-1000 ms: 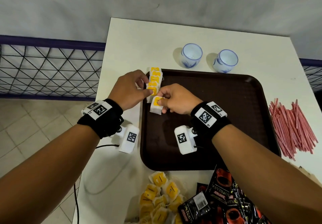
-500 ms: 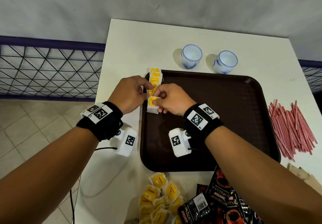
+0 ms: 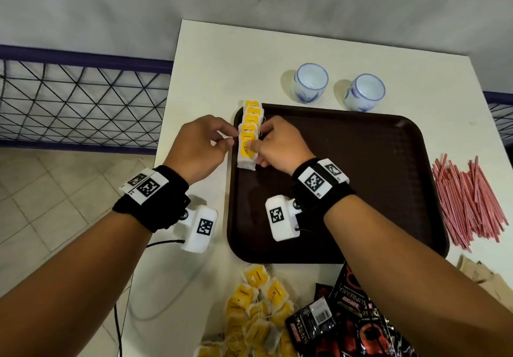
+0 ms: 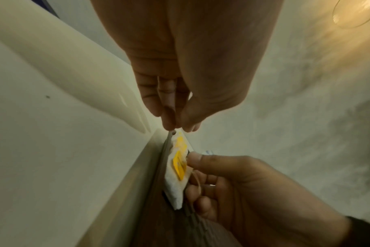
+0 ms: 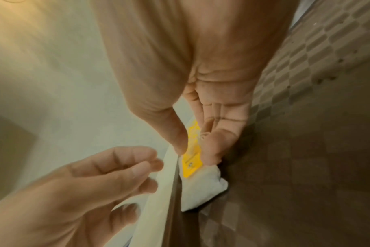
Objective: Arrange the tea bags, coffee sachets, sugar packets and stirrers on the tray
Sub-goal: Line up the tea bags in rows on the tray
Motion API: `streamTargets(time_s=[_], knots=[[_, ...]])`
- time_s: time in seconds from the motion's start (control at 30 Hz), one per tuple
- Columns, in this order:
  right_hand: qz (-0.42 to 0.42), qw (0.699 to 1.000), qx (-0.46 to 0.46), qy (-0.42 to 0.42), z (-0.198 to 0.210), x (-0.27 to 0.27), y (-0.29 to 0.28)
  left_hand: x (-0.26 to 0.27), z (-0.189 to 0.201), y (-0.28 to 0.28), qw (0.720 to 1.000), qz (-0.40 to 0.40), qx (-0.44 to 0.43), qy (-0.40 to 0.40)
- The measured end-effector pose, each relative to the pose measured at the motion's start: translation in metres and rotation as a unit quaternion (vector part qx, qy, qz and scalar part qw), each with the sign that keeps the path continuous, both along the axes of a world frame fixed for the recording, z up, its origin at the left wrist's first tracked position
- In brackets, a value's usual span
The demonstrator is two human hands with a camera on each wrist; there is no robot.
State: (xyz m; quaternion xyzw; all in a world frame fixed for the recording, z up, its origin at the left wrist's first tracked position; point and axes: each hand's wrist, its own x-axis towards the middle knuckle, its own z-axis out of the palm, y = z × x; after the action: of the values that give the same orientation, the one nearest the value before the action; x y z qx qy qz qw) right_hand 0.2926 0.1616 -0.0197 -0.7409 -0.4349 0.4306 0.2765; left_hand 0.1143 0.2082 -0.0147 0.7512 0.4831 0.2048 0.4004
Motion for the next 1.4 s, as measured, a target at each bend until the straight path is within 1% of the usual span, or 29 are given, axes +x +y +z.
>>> streamTargets(time_s=[0.1,0.2,0.23,0.33,0.4,0.47,0.53,0.6,0.73,0.83,0.93,1.03,1.17,1.27,1.33,1.4], knots=[[0.027,1.0,-0.003,-0.008,0.003,0.0,0.002,-0.014,0.008,-0.022,1.0,0.009,-0.021,-0.01],[0.032,0.998,0.019,-0.056,0.015,0.004,-0.003,-0.03,0.014,-0.05,0.999,-0.02,-0.032,-0.002],[0.036,0.997,0.024,-0.063,0.022,0.002,-0.02,-0.04,0.018,-0.072,0.999,-0.032,-0.04,0.003],[0.067,0.996,0.029,-0.055,0.038,0.007,-0.057,-0.059,0.018,-0.101,0.995,-0.045,-0.086,-0.016],[0.113,0.992,-0.007,-0.056,0.043,0.008,-0.098,-0.07,0.016,-0.124,0.99,-0.069,-0.118,0.014],[0.165,0.983,-0.061,-0.055,0.043,0.007,-0.136,-0.077,0.011,-0.14,0.982,-0.099,-0.142,0.069],[0.198,0.972,-0.121,-0.045,0.042,0.003,-0.17,-0.079,0.008,-0.152,0.973,-0.129,-0.159,0.11],[0.217,0.963,-0.155,-0.05,0.04,-0.003,-0.195,-0.076,0.006,-0.161,0.965,-0.148,-0.162,0.142],[0.219,0.958,-0.162,-0.088,0.031,-0.016,-0.218,-0.071,0.004,-0.168,0.958,-0.149,-0.153,0.193],[0.208,0.962,-0.144,-0.101,0.026,-0.023,-0.22,-0.068,0.005,-0.169,0.945,-0.163,-0.172,0.226],[0.194,0.97,-0.112,-0.097,0.024,-0.027,-0.22,-0.065,0.008,-0.173,0.948,-0.166,-0.187,0.199],[0.183,0.975,-0.097,-0.086,0.025,-0.026,-0.221,-0.064,0.012,-0.178,0.955,-0.149,-0.205,0.154],[0.177,0.981,-0.062,-0.05,0.032,-0.02,-0.222,-0.066,0.018,-0.176,0.964,-0.139,-0.205,0.096],[0.158,0.986,-0.047,-0.02,0.037,-0.016,-0.22,-0.071,0.022,-0.169,0.971,-0.14,-0.175,0.077],[0.145,0.988,-0.045,-0.004,0.038,-0.015,-0.218,-0.073,0.025,-0.163,0.971,-0.154,-0.171,0.069],[0.139,0.989,-0.039,0.004,0.039,-0.015,-0.217,-0.073,0.029,-0.159,0.966,-0.173,-0.174,0.078]])
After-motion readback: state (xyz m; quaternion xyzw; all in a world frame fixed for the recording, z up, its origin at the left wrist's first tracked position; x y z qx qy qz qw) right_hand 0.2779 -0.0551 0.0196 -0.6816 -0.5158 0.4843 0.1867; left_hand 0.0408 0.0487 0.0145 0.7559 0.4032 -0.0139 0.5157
